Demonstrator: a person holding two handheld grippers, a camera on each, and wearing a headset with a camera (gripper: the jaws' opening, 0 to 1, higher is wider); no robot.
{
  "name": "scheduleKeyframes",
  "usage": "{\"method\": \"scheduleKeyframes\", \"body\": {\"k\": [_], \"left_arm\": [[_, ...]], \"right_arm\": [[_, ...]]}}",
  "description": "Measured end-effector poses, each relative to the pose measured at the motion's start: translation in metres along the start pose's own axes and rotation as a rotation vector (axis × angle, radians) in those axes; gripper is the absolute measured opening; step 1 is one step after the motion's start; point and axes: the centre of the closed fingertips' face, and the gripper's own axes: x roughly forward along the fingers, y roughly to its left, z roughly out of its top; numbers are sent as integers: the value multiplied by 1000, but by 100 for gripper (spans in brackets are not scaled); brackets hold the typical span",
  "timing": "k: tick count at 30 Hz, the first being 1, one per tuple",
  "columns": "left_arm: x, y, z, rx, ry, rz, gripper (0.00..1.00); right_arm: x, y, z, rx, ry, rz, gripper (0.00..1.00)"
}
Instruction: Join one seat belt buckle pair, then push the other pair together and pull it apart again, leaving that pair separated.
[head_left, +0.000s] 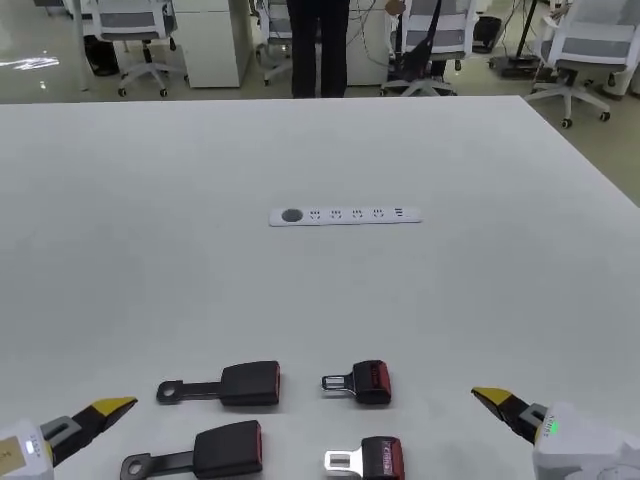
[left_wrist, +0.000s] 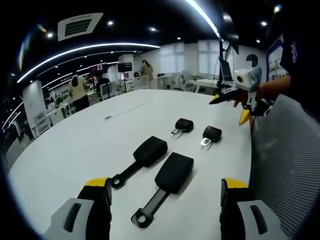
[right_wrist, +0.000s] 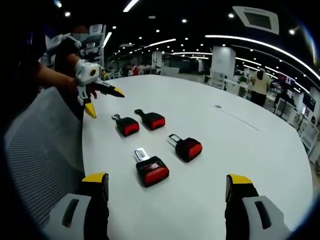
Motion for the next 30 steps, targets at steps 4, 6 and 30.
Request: {"method": "scheduleKeyframes", "body": {"k": [4, 6, 30], "left_arm": [[0, 0, -2, -3, 4, -1, 92], [0, -1, -2, 0, 10, -3, 92], [11, 7, 1, 107, 115, -82, 82]], "right_arm": [[-1, 0, 0, -6, 10, 3, 99], [-1, -1, 0, -3, 11, 0, 99], [-6, -9, 4, -134, 54, 74, 88]]}}
